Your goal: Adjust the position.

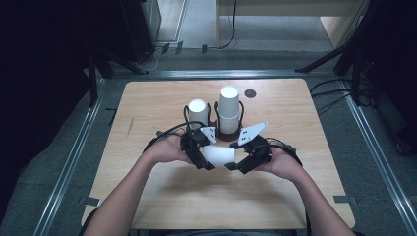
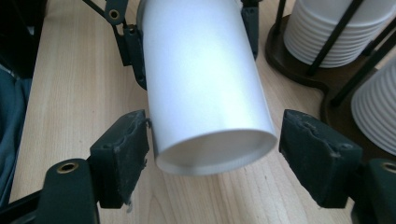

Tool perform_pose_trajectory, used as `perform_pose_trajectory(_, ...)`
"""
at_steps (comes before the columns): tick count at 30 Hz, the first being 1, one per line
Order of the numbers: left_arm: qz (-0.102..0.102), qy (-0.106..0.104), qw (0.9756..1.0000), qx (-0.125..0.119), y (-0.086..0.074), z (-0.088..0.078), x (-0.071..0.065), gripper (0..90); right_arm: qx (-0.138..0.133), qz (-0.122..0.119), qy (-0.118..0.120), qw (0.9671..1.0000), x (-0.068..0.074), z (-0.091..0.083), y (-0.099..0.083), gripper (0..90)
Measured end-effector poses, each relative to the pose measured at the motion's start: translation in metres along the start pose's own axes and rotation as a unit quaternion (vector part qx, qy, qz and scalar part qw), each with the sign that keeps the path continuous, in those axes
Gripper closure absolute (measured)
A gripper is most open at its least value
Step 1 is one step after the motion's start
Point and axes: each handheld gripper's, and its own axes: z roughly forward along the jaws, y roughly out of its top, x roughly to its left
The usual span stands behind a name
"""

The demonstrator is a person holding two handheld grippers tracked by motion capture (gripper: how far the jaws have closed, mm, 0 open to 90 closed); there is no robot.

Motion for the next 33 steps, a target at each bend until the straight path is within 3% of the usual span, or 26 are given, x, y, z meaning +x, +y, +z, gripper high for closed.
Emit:
perform_pose_trajectory(11,0.003,-0.013,0.9998,0.016,0.003,0.007,-0.005,22.5,0.033,-0.011,0.026,0.9991,0.004,0.016,0.001,32.2)
perform_pose_trajectory(18,0.004,-0.012,0.9999,0.01,0.001,0.006,-0.008,21.2,0.042,-0.024,0.034,0.9982,0.005,0.015,0.003,33.9)
perform_pose_trajectory(20,0.009,0.001,0.9999,-0.007,-0.001,0.005,-0.009,19.6,0.041,-0.023,0.03,0.9985,0.005,0.014,0.004,33.7)
perform_pose_trajectory(21,0.007,0.008,0.9999,-0.012,-0.001,0.005,-0.01,11.4,0.036,-0.025,0.03,0.9986,0.004,0.012,0.004,33.6)
perform_pose_trajectory(22,-0.007,0.026,0.9995,-0.016,-0.002,0.005,-0.009,8.3,0.034,-0.024,0.027,0.9988,0.004,0.011,0.004,33.5)
perform_pose_trajectory(25,-0.019,0.031,0.9988,-0.033,-0.004,0.002,-0.007,2.7,0.027,-0.019,0.023,0.9992,0.002,0.008,0.004,33.4)
perform_pose_trajectory(29,-0.026,0.036,0.9973,-0.059,-0.006,-0.002,-0.008,2.4,0.017,-0.02,0.019,0.9995,0.001,0.003,0.003,33.2)
perform_pose_trajectory(32,-0.031,0.035,0.9945,-0.093,-0.007,-0.008,-0.008,2.4,0.005,-0.017,0.021,0.9996,0.0,-0.001,0.003,33.1)
perform_pose_trajectory(33,-0.032,0.044,0.9932,-0.103,-0.008,-0.009,-0.009,2.4,0.001,-0.015,0.022,0.9996,0.0,-0.002,0.003,33.1)
